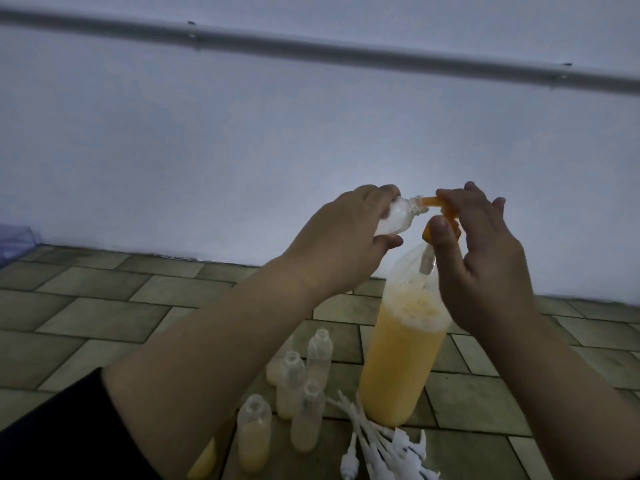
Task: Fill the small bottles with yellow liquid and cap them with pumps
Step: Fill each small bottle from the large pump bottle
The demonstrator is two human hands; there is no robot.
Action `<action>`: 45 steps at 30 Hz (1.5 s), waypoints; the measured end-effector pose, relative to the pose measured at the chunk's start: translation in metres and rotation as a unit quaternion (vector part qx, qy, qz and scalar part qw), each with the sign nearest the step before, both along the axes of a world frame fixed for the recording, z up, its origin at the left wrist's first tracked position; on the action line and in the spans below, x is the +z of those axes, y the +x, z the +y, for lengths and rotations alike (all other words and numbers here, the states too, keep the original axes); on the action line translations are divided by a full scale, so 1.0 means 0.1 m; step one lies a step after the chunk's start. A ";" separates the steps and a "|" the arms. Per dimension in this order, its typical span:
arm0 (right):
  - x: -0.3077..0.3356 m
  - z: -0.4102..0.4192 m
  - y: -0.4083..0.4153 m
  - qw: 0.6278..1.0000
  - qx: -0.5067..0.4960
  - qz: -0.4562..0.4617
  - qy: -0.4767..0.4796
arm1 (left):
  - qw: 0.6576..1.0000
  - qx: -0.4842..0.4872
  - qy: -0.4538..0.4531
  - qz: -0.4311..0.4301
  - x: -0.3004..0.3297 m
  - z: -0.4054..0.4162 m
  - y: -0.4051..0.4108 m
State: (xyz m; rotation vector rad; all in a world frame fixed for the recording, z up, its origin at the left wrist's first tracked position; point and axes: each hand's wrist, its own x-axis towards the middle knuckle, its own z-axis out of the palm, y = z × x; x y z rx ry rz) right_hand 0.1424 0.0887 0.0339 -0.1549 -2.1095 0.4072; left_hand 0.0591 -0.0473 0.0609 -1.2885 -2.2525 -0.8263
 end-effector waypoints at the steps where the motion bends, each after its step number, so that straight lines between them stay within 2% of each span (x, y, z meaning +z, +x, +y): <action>1: 0.05 0.01 0.00 1.000 0.010 -0.001 -0.001 | 1.000 0.002 -0.001 0.005 0.03 -0.01 0.00; 7: 0.03 0.02 -0.01 0.999 0.001 0.034 -0.020 | 1.000 0.001 0.024 0.010 0.02 0.03 0.04; 13: -0.03 0.04 0.01 1.000 0.000 -0.003 -0.014 | 1.000 -0.004 -0.014 -0.021 -0.02 0.01 0.02; 17: 0.12 0.03 0.04 1.000 0.004 0.010 0.021 | 1.000 -0.002 -0.004 -0.007 0.10 -0.03 0.03; 22: 0.00 -0.04 0.02 0.999 -0.014 0.037 0.009 | 1.000 0.015 0.010 0.003 0.03 0.02 0.08; 30: 0.07 -0.03 0.09 0.999 -0.033 -0.005 0.028 | 0.999 0.028 -0.007 0.040 0.10 -0.02 0.12; 38: -0.11 -0.06 0.06 0.997 -0.037 0.072 -0.003 | 0.998 0.021 0.003 0.059 0.05 0.05 0.20; 45: 0.07 -0.10 0.15 0.998 -0.027 0.050 0.008 | 0.995 0.036 0.003 0.092 0.11 0.01 0.20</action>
